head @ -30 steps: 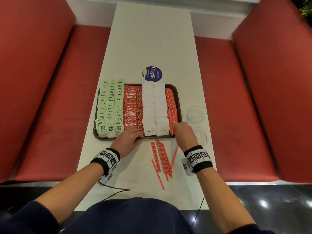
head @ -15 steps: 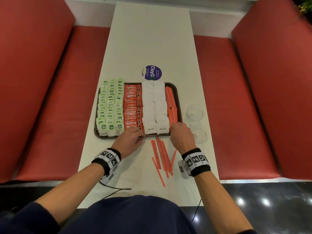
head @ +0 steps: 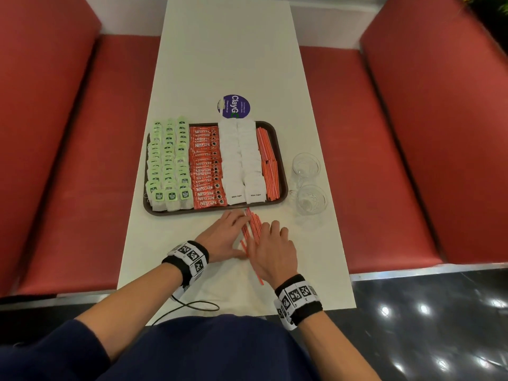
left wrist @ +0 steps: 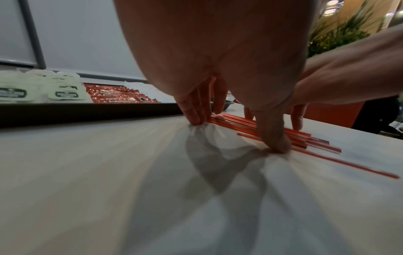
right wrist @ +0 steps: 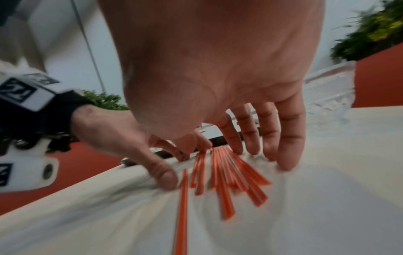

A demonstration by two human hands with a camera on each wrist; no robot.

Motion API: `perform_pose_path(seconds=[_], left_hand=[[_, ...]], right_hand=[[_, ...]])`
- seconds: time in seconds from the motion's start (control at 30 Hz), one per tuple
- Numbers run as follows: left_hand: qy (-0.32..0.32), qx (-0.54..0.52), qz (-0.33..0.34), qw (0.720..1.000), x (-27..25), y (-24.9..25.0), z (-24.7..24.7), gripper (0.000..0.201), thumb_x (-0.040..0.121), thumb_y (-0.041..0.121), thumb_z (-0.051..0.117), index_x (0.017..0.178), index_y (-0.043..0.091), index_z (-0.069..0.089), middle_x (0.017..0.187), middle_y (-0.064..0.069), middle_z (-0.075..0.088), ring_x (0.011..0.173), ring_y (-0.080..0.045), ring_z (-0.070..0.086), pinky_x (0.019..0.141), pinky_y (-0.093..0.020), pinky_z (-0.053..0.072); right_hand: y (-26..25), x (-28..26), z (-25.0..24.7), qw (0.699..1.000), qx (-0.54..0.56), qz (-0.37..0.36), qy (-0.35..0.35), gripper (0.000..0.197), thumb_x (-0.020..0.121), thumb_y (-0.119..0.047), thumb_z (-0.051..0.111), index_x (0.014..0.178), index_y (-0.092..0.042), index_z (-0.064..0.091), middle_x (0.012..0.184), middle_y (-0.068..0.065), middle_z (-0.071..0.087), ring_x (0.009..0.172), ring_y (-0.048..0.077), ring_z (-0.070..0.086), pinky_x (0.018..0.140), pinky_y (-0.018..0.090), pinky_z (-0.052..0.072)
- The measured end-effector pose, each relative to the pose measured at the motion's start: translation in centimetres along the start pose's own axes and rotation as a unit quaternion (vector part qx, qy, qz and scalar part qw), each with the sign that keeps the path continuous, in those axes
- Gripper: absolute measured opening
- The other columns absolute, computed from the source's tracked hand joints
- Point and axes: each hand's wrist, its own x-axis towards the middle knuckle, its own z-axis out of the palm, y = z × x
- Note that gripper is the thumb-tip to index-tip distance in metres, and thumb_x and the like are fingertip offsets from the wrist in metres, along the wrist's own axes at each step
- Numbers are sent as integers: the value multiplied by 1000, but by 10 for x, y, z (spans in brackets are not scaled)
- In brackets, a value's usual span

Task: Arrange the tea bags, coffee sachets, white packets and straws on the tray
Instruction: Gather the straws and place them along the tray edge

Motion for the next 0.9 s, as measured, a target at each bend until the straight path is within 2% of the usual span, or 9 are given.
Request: perform_pose_path(seconds=[0.07,0.17,0.3,0.37,0.47,0.6,0.73,0.8,0.9], left_hand=[[28,-25,-2,999,-3,-2,0,96,89,33,86,164,11,31,162,-10,35,149,-26,34,125,-38,33],[46,-67,-7,997,-14,-7,3,91,88,19,83,163,16,32,160,-5,36,144,-22,42,120,-29,38],[80,-96,-50,991,-32,-14,0,81,91,2,71,162,21,34,156,-1,38,137,-20,51,115,-32,45],[110,-108,-75,985,-41,-18,-4,74,92,4,70,158,20,40,150,2,42,127,-16,55,110,-31,47],[146,-130,-97,976,-52,-27,-9,64,93,8,72,151,21,48,141,5,48,117,-11,54,104,-30,48],[200,-174,-128,956,-56,-37,-16,52,94,9,76,141,22,56,125,6,61,107,-11,60,93,-25,52],[226,-201,-133,944,-59,-39,-21,34,96,7,73,126,21,66,109,8,69,102,-6,67,88,-23,56],[222,-197,-131,946,-60,-41,-21,25,97,8,71,119,22,70,104,9,71,96,-6,69,86,-23,58],[206,-196,-134,949,-65,-40,-23,12,101,16,70,109,25,73,98,12,74,88,-3,70,82,-23,58]], right_hand=[[-7,-4,2,1000,-14,-8,5,56,102,-65,41,117,-14,58,112,6,55,97,28,57,66,42,54],[-10,-4,3,999,-21,-25,1,65,98,-72,43,119,-12,57,112,7,54,98,27,57,66,41,56],[-12,-3,10,998,-42,-51,-10,59,97,-62,61,124,-10,54,112,9,55,95,28,58,65,41,55],[-12,-3,17,996,-43,-77,-1,40,100,-45,67,117,-10,57,104,9,58,87,27,61,59,39,50],[-16,1,27,995,-24,-98,9,5,100,-14,62,104,-12,60,92,6,59,75,26,62,52,35,41],[-22,17,22,996,69,-44,-27,7,88,-9,62,94,-11,65,83,6,59,65,22,60,44,31,41],[-34,28,27,995,15,-66,-69,20,73,-15,84,85,-13,68,75,5,59,56,19,57,40,27,24],[-34,31,30,996,-5,-70,-61,28,68,-16,92,82,-12,68,72,5,60,53,19,57,40,26,21],[-28,32,23,996,-26,-85,-32,30,70,-12,92,81,-10,65,67,5,58,47,20,55,40,27,23]])
